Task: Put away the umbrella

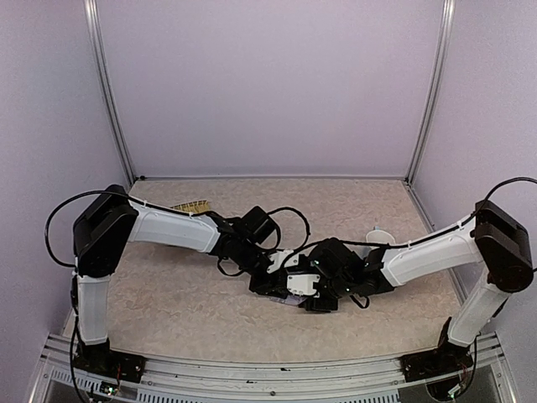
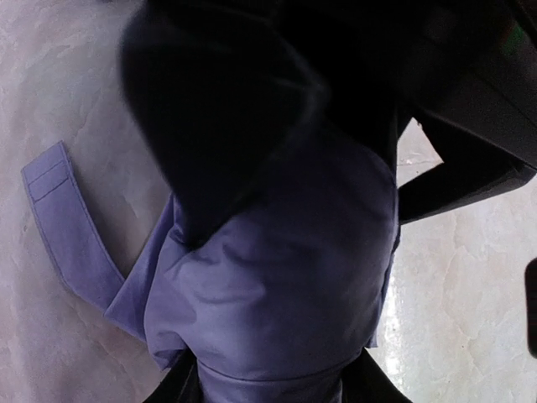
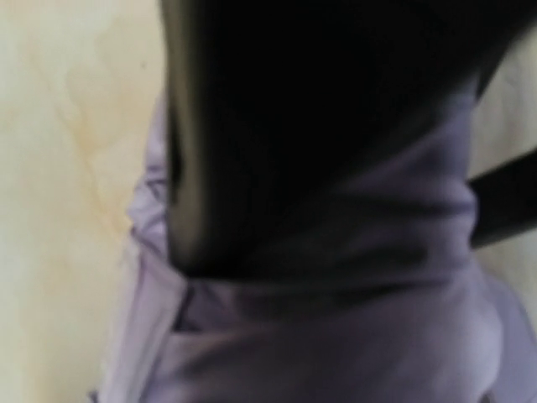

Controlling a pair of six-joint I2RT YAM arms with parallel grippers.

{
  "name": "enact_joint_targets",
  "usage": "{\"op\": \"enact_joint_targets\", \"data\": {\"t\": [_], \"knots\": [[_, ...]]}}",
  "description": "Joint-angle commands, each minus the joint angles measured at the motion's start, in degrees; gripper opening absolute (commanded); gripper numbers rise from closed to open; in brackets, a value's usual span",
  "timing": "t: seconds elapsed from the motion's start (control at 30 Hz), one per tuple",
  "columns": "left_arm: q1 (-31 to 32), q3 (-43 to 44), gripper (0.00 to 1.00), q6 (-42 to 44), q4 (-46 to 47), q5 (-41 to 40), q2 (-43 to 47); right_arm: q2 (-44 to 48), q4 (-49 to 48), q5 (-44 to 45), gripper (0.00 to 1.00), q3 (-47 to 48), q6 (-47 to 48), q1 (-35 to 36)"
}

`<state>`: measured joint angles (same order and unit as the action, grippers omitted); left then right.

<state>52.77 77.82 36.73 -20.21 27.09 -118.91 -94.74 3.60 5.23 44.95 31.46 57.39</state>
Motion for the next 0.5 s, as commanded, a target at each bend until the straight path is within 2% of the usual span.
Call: {"op": "enact_joint_targets", "data": {"t": [0.0,0.1,0.2,0.27,0.37,0.47], "knots": [[0.27,-5.63,0.29,1.82,-14.91,0.16,-3.89,-4.08,9.14,-1.09,0.49,0.95,-1.65,0.11],[0.22,-8.41,0.31,2.28,-11.7,0.97,-0.81,-4.52,11.41,-0.19,0.33,1.14,-2.39,0.03],[0.07,-11.83,0.44,0.97,-5.76,-0.22,3.5,-4.75,13.09,-0.84,0.18,1.76,-3.12,-0.17],[-0.26,-15.07,0.52,-1.23,1.59,-2.66,7.79,-4.56,13.49,-1.06,0.06,2.37,-3.49,-0.24],[-1.4,-20.5,0.59,-5.23,14.06,-5.73,14.92,-3.77,13.7,-1.06,0.0,3.1,-3.77,-0.56],[-2.63,-25.27,0.74,-9.84,25.18,-7.24,22.55,-1.7,13.64,-3.21,0.0,4.03,-3.86,-1.31]]}}
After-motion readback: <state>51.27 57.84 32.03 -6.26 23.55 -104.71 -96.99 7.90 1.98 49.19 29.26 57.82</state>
